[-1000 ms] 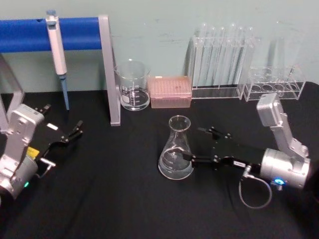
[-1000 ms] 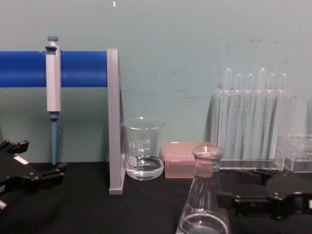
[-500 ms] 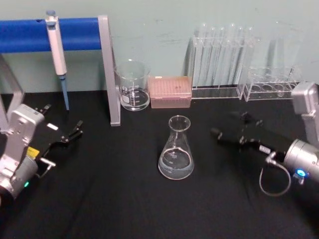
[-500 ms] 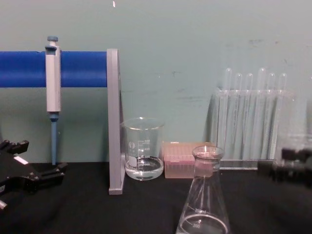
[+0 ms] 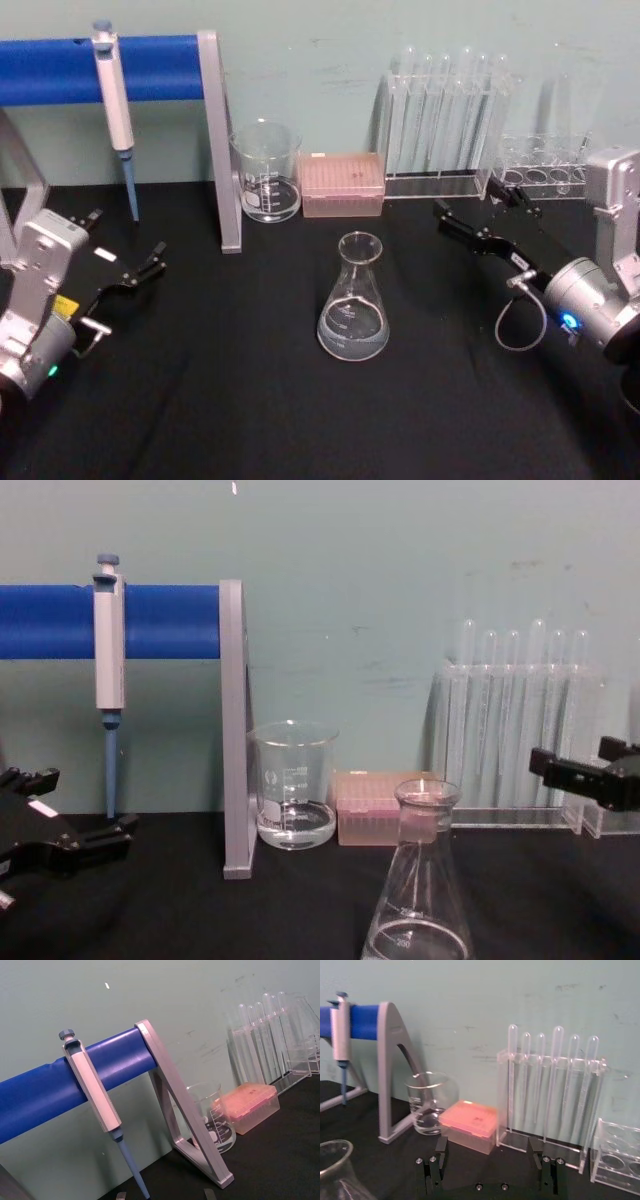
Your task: Grasp the erlenmeyer flask with one hand, shake it three times, then place it back.
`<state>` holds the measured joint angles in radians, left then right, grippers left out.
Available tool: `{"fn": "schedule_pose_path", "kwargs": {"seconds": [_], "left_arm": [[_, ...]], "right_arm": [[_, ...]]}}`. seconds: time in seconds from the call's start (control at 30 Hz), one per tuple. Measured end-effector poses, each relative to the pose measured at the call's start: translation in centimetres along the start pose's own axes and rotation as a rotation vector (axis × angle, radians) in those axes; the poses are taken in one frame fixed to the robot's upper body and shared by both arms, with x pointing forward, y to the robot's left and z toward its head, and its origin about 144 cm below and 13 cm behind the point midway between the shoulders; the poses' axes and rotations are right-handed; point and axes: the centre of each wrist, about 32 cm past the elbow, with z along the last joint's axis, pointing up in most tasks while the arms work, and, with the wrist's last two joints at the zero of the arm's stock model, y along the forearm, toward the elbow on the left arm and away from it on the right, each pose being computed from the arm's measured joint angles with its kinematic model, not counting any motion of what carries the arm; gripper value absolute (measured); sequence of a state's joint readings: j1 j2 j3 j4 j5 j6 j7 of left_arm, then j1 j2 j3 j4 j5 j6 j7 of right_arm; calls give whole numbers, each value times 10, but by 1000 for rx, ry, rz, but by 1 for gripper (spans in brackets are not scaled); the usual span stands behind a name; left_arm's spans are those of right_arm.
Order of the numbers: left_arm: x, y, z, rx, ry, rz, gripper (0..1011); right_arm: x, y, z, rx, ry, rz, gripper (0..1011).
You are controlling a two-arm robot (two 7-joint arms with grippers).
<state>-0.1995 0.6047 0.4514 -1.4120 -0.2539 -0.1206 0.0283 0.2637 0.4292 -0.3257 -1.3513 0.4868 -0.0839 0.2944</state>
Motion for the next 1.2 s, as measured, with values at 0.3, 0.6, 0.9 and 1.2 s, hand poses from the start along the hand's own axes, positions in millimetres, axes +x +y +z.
{"fn": "schedule_pose_path", "kwargs": {"seconds": [0.3, 0.6, 0.9, 1.2], "left_arm": [[0, 0, 0, 0, 0, 0, 1001], [0, 0, 0, 0, 0, 0, 1001], [0, 0, 0, 0, 0, 0, 1001], [0, 0, 0, 0, 0, 0, 1001]], "right_arm": [[-10, 6, -16, -39, -15, -51, 1000], [-11, 10, -32, -83, -7, -59, 1000], [-11, 11, -38, -112, 1, -80, 1000], [-11, 10, -37, -113, 0, -82, 1000]]}}
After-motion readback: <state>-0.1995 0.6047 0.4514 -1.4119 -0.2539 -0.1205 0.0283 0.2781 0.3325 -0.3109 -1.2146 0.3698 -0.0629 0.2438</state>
